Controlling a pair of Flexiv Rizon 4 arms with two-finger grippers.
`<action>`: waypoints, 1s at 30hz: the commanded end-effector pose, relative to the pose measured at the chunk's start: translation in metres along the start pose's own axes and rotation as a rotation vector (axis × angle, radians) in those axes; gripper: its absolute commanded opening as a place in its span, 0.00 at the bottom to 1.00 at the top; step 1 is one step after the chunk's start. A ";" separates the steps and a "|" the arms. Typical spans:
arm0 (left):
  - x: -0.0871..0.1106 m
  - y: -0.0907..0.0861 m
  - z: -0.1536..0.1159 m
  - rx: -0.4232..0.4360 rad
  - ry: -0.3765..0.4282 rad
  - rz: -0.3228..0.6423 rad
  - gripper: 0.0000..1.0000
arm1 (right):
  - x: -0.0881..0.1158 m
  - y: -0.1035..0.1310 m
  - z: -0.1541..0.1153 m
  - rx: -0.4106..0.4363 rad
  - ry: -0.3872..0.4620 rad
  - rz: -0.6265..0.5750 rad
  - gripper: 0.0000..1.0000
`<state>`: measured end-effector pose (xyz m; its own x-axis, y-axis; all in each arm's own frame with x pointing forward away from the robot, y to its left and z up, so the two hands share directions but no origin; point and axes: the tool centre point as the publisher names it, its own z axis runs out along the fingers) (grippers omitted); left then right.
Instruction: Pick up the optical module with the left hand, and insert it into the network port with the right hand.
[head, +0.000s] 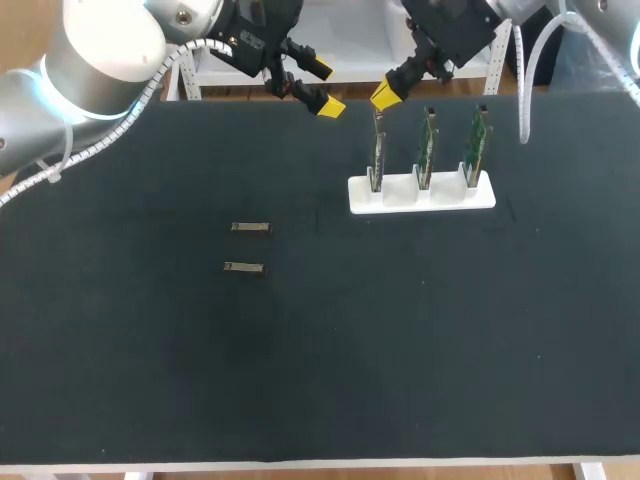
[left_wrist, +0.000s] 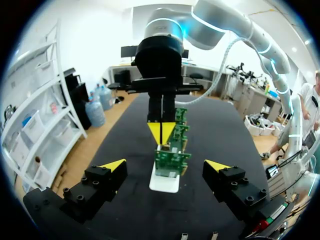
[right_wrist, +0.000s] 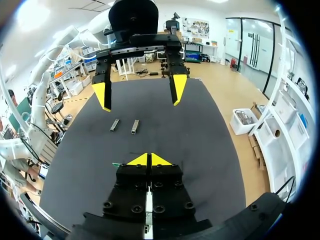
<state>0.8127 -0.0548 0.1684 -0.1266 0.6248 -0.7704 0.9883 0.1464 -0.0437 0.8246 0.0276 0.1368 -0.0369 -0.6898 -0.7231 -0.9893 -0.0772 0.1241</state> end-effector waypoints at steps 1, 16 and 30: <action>0.000 -0.001 0.000 -0.002 0.002 0.000 1.00 | 0.008 -0.007 0.008 -0.194 0.003 0.003 0.00; 0.000 -0.001 0.000 -0.002 0.002 0.000 1.00 | -0.003 -0.014 -0.006 -0.170 -0.041 -0.011 0.00; 0.000 -0.001 0.000 -0.002 0.002 0.000 1.00 | -0.013 -0.011 -0.022 -0.146 -0.070 -0.035 0.00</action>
<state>0.8127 -0.0548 0.1684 -0.1266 0.6248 -0.7704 0.9883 0.1464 -0.0437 0.8323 0.0252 0.1552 -0.0189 -0.6368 -0.7708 -0.9926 -0.0803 0.0907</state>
